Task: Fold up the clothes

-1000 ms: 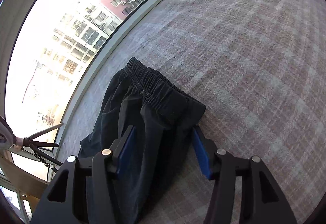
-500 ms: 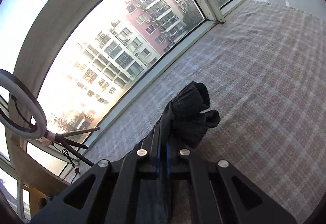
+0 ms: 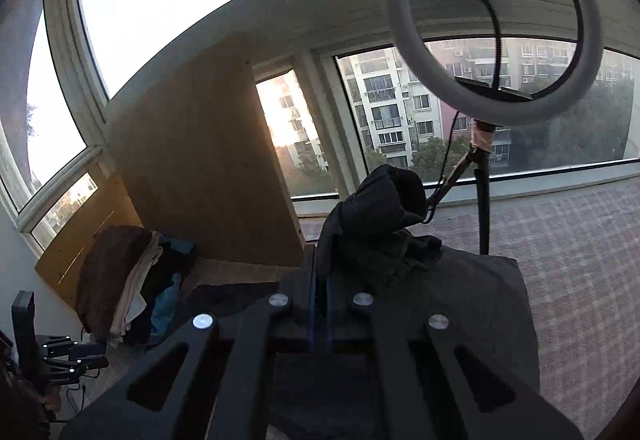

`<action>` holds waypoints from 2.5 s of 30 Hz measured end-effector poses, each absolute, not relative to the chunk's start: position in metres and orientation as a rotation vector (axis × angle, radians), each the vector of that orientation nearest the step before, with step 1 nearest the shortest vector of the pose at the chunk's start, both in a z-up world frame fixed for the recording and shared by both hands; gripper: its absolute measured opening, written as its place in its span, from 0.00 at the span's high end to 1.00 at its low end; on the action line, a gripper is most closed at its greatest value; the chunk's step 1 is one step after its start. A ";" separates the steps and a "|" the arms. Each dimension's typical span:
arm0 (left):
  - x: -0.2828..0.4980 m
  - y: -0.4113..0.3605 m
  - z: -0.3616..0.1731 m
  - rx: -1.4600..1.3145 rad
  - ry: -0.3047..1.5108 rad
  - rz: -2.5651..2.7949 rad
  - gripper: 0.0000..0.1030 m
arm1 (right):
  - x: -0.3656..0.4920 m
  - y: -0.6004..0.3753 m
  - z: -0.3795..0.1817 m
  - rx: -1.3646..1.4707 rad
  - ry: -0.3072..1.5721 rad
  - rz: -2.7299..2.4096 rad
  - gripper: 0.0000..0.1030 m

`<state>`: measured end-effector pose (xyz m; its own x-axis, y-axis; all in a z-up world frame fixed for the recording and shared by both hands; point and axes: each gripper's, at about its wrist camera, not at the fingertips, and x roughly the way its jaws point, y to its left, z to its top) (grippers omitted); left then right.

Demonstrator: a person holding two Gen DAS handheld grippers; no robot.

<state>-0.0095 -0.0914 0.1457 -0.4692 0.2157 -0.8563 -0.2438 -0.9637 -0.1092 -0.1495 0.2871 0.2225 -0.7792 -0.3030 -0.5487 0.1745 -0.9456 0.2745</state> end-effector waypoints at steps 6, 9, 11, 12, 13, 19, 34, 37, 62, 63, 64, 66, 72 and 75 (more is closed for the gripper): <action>0.000 -0.146 0.129 -1.471 -0.005 2.442 0.68 | -0.181 0.066 0.099 1.235 0.198 -2.487 0.96; -0.003 -0.156 0.127 -1.451 0.004 2.429 0.68 | -0.166 0.039 0.075 1.304 0.300 -2.394 0.89; -0.011 -0.159 0.127 -1.426 0.000 2.417 0.68 | -0.153 0.042 0.081 1.288 0.265 -2.370 0.76; -0.017 -0.158 0.126 -1.413 -0.009 2.404 0.68 | -0.148 0.049 0.089 1.276 0.210 -2.361 0.69; -0.023 -0.157 0.125 -1.403 -0.016 2.389 0.68 | -0.144 0.060 0.100 1.266 0.117 -2.345 0.65; -0.071 -0.103 0.118 -1.356 -0.024 2.270 0.62 | -0.121 0.163 0.133 1.259 -0.244 -2.433 0.50; -0.135 0.086 0.060 -1.427 0.423 2.205 0.45 | -0.125 0.329 0.057 1.596 -0.453 -2.574 0.60; -0.150 0.071 0.042 -1.553 0.341 2.232 0.78 | -0.127 0.342 0.039 1.664 -0.462 -2.546 0.60; -0.173 0.042 0.086 -1.427 0.152 2.473 0.67 | -0.169 0.349 0.085 1.516 -0.306 -2.617 0.60; -0.177 0.043 0.077 -1.467 0.172 2.469 0.67 | -0.180 0.348 0.087 1.495 -0.295 -2.627 0.60; -0.181 0.042 0.068 -1.505 0.190 2.472 0.67 | -0.193 0.348 0.084 1.490 -0.289 -2.637 0.60; -0.186 0.036 0.050 -1.569 0.234 2.494 0.67 | -0.219 0.346 0.076 1.494 -0.276 -2.651 0.60; -0.186 -0.005 0.031 -1.620 0.127 2.544 0.63 | -0.271 0.372 0.033 1.666 -0.233 -2.708 0.60; -0.179 -0.022 0.038 -1.613 0.035 2.513 0.63 | -0.265 0.394 0.037 1.687 -0.248 -2.729 0.62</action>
